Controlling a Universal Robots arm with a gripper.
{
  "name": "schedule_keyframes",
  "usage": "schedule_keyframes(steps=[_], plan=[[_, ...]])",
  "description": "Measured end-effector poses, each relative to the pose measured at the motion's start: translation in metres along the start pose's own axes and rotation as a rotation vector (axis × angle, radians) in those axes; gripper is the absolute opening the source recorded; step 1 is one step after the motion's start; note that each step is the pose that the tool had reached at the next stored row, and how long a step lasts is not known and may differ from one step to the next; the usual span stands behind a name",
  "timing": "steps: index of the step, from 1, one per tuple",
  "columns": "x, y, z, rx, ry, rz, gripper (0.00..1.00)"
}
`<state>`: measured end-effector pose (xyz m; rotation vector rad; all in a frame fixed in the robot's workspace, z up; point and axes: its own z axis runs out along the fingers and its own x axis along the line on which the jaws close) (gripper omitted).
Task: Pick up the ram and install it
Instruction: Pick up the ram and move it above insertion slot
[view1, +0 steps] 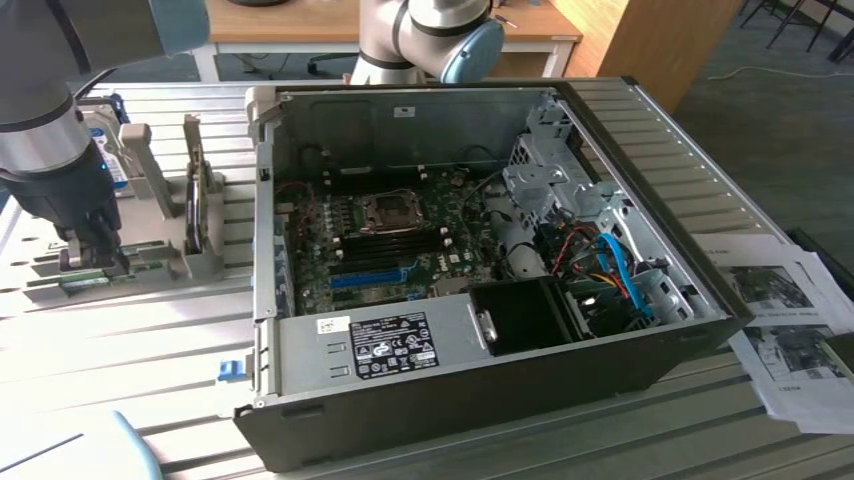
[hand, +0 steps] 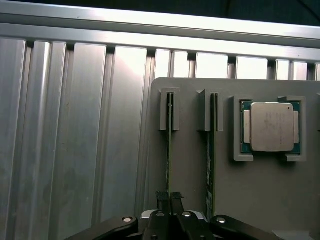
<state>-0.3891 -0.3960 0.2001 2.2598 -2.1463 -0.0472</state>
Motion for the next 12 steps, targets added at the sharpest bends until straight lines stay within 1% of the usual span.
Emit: schedule_keyframes(steps=[12], plan=[[0.0,0.0003,-0.0057,-0.0002,0.0001,0.0,0.11]])
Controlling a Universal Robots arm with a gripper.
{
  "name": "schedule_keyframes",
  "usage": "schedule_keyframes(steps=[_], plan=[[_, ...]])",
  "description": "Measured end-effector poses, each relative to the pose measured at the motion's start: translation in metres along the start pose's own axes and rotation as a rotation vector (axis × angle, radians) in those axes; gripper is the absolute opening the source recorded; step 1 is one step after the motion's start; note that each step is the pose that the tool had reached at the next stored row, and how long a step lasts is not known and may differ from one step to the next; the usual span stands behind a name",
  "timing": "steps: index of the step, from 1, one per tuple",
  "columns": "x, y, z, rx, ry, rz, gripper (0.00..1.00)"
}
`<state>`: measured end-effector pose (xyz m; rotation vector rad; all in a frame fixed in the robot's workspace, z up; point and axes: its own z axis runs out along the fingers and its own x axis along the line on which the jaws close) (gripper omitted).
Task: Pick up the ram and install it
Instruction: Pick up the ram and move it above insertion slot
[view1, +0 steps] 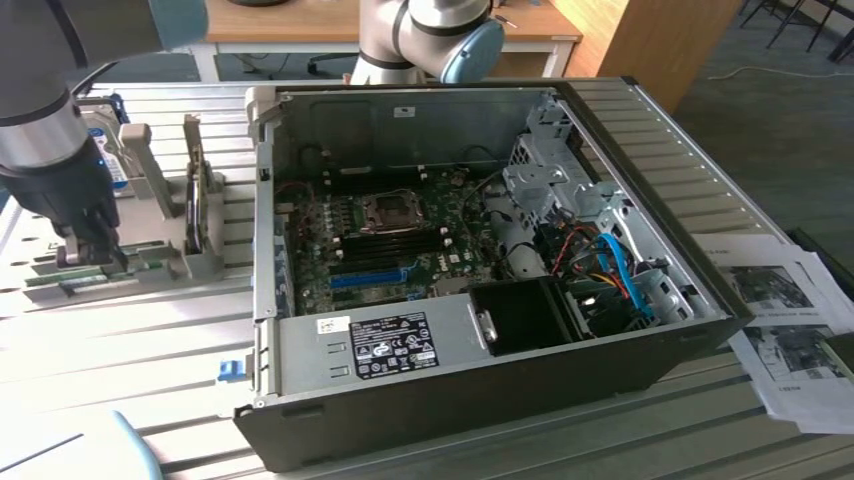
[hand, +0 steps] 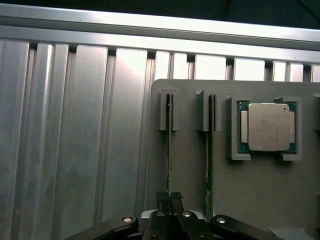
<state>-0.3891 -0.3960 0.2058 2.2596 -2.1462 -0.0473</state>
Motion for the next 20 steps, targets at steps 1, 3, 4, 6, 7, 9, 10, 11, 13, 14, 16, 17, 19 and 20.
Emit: schedule_keyframes(steps=[1,3,4,6,7,9,10,11,13,14,16,17,19,20], plan=[[0.0,0.0,-0.0007,0.0,0.0,0.0,0.11],[0.0,0.0001,-0.0023,0.0001,0.0,0.0,0.11],[0.0,0.0001,-0.0033,0.0,0.0,0.0,0.11],[0.0,0.0002,-0.0051,0.0001,-0.0001,0.0,0.11],[0.0,0.0002,-0.0061,0.0001,0.0,0.001,0.11],[0.0,0.0003,-0.0082,0.0001,0.0,0.001,0.11],[0.0,0.0003,-0.0092,0.0,0.0,0.001,0.11],[0.0,0.0004,-0.0102,0.0,0.0001,0.001,0.11],[0.0,0.0005,-0.0124,0.0,0.0003,0.001,0.11],[0.0,0.0005,-0.0134,0.0001,0.0004,0.001,0.11],[0.0,0.0006,-0.0155,0.0,0.0007,0.001,0.11],[0.0,0.0006,-0.0165,0.0,0.001,0.001,0.11],[0.0,0.0007,-0.0187,0.0,0.0014,0.002,0.11],[0.0,0.0007,-0.0198,0.0,0.0017,0.002,0.11]])
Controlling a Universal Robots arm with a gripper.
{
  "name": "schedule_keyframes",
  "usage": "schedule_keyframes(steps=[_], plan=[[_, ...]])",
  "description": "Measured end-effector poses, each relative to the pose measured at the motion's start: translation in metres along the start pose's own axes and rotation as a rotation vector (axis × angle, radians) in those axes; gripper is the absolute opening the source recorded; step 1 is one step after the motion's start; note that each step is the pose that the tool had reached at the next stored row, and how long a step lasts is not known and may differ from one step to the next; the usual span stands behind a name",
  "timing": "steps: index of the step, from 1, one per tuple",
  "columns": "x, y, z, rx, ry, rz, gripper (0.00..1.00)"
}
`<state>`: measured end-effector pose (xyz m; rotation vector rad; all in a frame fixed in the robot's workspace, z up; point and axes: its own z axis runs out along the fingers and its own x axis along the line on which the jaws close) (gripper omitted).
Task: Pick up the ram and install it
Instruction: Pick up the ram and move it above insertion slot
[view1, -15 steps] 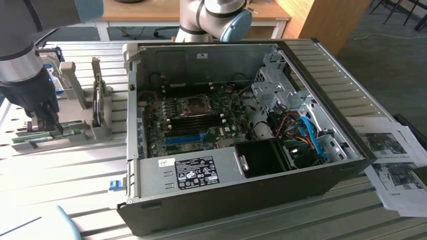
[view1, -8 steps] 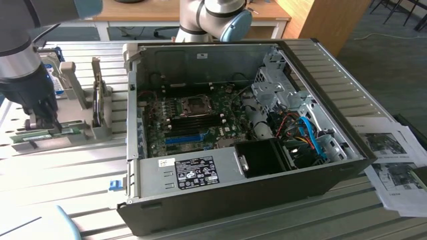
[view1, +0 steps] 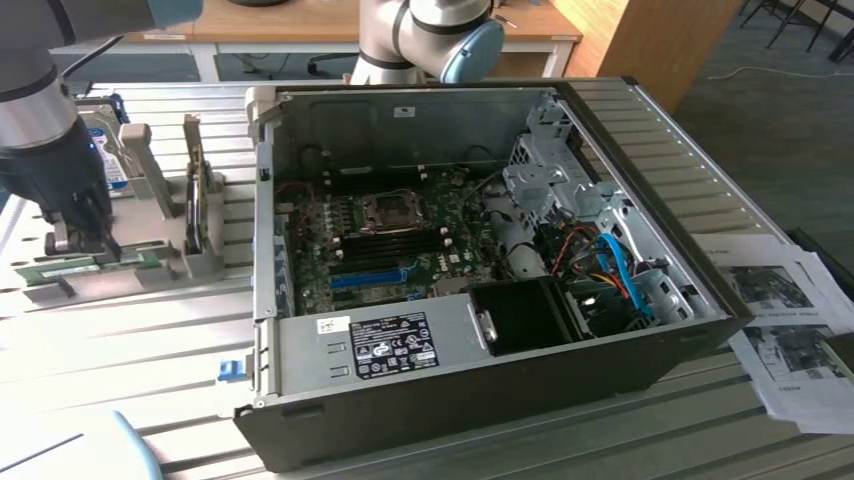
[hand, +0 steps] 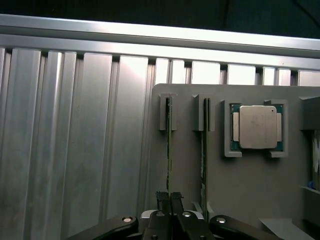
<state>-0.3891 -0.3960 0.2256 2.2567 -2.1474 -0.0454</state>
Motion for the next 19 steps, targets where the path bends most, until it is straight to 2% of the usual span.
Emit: schedule_keyframes(steps=[19], plan=[[0.0,0.0009,-0.023,-0.0008,0.0075,0.002,0.11]])
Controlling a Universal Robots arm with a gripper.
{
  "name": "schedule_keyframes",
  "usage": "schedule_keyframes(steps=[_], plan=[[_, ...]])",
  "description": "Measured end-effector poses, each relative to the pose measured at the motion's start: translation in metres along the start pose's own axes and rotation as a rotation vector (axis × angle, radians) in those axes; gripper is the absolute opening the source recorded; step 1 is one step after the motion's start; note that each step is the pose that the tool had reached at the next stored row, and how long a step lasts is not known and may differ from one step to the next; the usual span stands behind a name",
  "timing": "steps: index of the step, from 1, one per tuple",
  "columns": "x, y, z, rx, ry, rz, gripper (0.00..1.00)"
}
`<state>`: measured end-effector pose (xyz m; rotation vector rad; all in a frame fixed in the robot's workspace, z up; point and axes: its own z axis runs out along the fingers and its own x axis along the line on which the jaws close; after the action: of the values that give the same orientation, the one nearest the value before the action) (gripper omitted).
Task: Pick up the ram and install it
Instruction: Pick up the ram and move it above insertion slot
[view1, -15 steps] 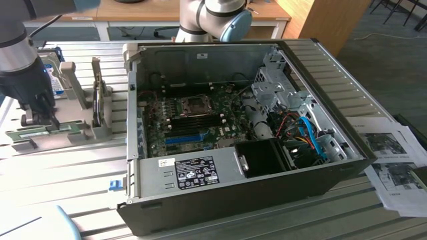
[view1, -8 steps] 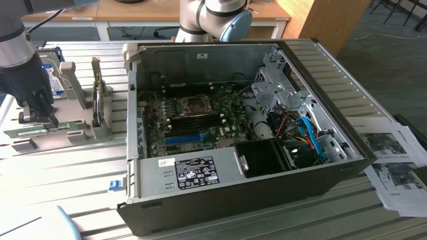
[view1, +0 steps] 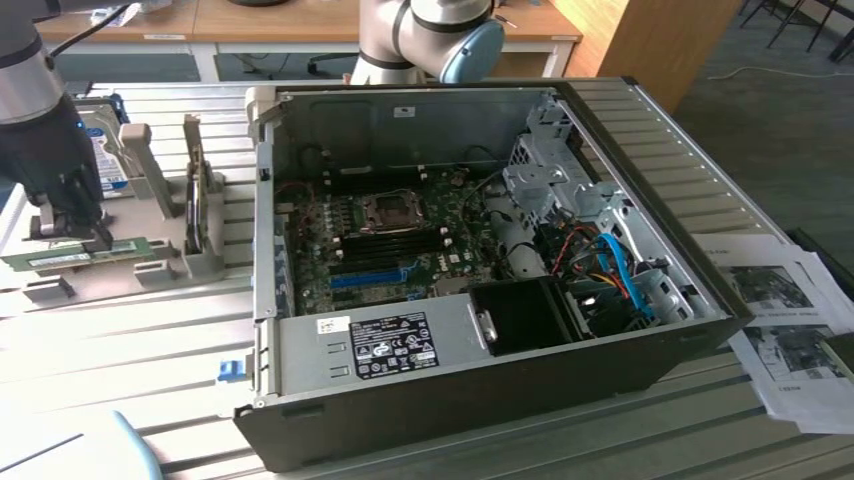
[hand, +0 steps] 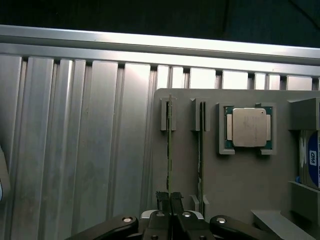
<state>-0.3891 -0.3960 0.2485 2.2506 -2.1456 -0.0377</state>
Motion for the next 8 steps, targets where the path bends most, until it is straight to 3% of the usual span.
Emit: schedule_keyframes(steps=[8], plan=[[0.0,0.0003,-0.0086,-0.0004,0.0068,0.001,0.11]])
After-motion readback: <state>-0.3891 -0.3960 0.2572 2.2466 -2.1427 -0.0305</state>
